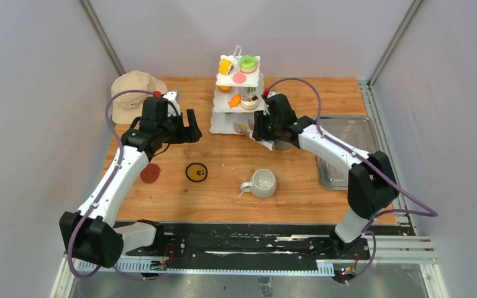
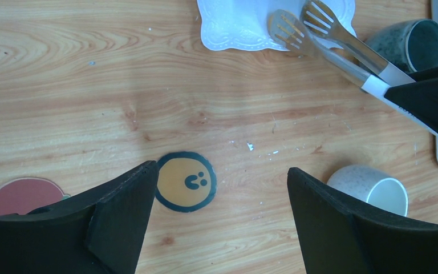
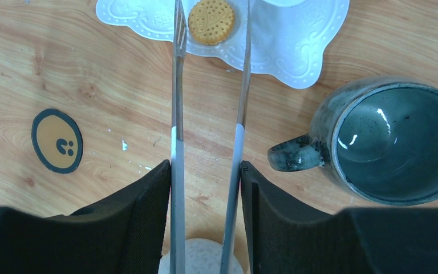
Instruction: Serve the afternoon tea
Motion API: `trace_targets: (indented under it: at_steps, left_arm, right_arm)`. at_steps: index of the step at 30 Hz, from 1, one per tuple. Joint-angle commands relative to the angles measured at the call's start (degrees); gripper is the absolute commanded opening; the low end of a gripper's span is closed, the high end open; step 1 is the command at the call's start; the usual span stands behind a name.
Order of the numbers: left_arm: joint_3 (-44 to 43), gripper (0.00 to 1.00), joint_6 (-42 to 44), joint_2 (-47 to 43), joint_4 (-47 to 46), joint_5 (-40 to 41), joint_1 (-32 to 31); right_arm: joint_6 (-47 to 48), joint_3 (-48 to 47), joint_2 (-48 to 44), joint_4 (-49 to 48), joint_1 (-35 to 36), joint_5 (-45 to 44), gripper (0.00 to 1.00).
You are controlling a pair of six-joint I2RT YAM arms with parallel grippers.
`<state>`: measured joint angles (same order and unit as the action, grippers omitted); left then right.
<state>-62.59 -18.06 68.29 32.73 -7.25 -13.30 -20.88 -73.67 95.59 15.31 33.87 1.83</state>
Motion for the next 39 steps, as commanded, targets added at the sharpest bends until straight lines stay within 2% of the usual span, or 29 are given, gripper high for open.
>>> trace_targets:
  at_steps: [1, 4, 9, 12, 17, 24, 30, 39]
  left_arm:
    - [-1.05, 0.88, -0.54, -1.31, -0.26, 0.24, 0.25]
    - [-0.95, 0.88, -0.58, -1.49, -0.31, 0.04, 0.21]
    - [-0.79, 0.88, -0.71, -1.65, -0.21, 0.13, 0.21]
    - [-0.86, 0.88, -0.79, -1.43, -0.38, -0.19, 0.2]
    - [-0.72, 0.88, -1.1, -1.35, -0.84, -0.72, 0.21]
    - [-0.43, 0.88, -1.07, -1.67, -0.74, -0.87, 0.25]
    - [-0.21, 0.88, -1.44, -1.38, -1.17, -1.5, 0.24]
    - [-0.75, 0.88, -0.39, -2.01, 0.13, -0.51, 0.2]
  right_arm:
    - [0.21, -2.25, -1.26, -1.23, 1.03, -1.05, 0.47]
    - [0.17, -1.91, -2.11, -1.08, 1.07, -0.91, 0.43]
    - [0.22, -0.36, -5.54, -0.96, 1.1, 0.76, 0.28]
    - [0.66, 0.59, -7.34, -0.34, 1.11, 1.64, 0.27]
    - [1.52, 3.11, -9.44, 0.31, 1.21, -0.41, 0.27]
    - [-1.25, 6.78, -7.87, 1.88, 2.21, -3.13, 0.31]
    - [-7.96, 5.97, -1.83, 2.33, 3.95, -6.74, 0.4]
    - [-12.99, 1.35, 9.19, 1.61, 4.67, -11.76, 0.39]
